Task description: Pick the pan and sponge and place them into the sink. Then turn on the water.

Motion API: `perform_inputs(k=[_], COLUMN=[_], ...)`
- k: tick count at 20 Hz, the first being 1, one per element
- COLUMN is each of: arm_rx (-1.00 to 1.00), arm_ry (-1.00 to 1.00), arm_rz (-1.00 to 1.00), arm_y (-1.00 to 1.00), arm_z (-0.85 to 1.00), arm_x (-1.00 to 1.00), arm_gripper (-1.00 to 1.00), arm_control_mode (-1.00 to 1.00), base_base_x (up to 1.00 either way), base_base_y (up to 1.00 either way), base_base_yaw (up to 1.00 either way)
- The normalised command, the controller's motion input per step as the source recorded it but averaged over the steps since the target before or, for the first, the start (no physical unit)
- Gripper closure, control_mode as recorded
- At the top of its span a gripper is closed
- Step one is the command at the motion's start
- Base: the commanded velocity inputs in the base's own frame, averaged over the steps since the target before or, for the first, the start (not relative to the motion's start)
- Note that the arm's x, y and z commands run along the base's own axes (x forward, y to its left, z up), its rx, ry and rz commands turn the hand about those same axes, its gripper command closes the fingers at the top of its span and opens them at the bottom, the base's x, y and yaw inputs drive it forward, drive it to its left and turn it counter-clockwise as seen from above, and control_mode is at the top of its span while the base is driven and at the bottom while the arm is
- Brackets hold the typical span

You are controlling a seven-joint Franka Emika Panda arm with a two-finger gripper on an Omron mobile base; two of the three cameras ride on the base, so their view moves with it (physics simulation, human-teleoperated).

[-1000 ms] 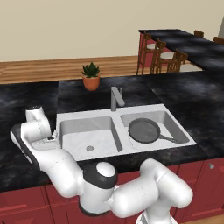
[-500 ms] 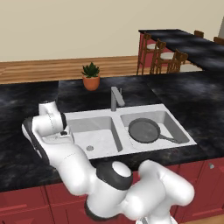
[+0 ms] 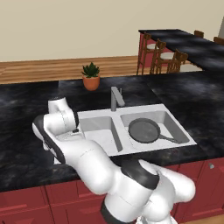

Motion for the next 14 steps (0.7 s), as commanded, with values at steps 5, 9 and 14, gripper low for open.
perform_inputs(k=[5,9,14], arm_rx=[0.00,0.00,0.00], arm_ry=[-0.08,-0.07,-0.04], arm_rz=[0.10,0.09,0.07], arm_y=[-0.39,-0.40,-0.47], arm_z=[0.33,0.29,0.19], arm_x=[-0.29,-0.30,-0.27], arm_gripper=[1.00,1.00,1.00], arm_control_mode=[-1.00,-1.00,-1.00], base_base_x=[0.00,0.00,0.00], base_base_y=[0.00,0.00,0.00], base_base_yaw=[0.00,0.00,0.00])
